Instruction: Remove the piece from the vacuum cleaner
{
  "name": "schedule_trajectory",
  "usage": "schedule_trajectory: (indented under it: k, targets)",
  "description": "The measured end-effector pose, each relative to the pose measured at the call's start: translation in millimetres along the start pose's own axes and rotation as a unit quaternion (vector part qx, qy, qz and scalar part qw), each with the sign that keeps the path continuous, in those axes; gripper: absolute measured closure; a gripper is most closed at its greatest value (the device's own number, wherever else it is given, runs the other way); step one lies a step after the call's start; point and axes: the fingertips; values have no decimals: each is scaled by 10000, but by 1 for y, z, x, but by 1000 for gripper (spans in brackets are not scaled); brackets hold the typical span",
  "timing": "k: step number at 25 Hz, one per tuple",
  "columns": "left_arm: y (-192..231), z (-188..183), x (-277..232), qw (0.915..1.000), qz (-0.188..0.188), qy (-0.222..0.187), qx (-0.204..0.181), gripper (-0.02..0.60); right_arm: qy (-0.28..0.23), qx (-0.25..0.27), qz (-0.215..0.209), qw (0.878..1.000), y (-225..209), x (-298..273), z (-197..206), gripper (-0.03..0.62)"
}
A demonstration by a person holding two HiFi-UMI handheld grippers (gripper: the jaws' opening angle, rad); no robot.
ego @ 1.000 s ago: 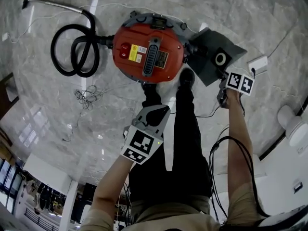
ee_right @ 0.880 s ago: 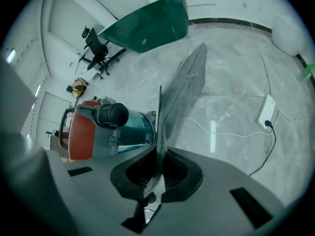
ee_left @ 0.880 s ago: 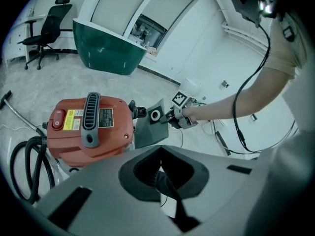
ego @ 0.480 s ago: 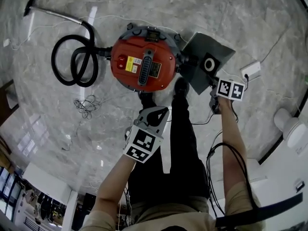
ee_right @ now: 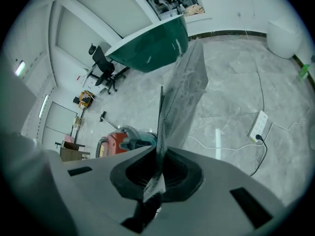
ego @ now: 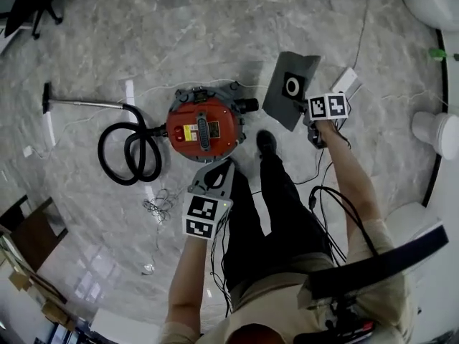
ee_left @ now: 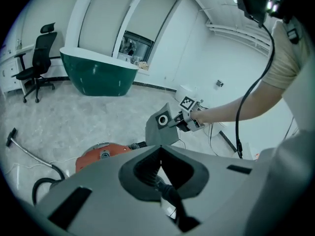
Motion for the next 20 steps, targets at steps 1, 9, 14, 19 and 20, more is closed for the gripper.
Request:
schedule_trajectory:
  k: [1, 9, 14, 19, 20]
  targets:
    - [-4, -6, 7, 10000, -17, 32, -44, 578, -39, 11, -43, 10000, 6, 11, -5, 579]
    - [-33, -60, 46, 9993, -171, -39, -320, 578, -204, -78, -703, 9973, 65, 74, -29, 579]
    - [-75, -106, 72, 9988, -79, -159, -457, 578, -251, -44, -1292, 9913, 111, 127, -33, 579]
    - [-95, -137, 97, 9976, -333, -406, -452, 578, -475, 233, -1446, 9881, 138, 176, -43, 579]
    - [-101, -142, 100, 9973, -352, -464, -439, 578, -517, 318, -1432, 9878, 141, 186, -44, 579]
Point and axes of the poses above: the fingertips, and each gripper's own axes: x backward along the fingers, y to its left, z out of its underside, and after that the axes turned 1 degree about x, right-handed
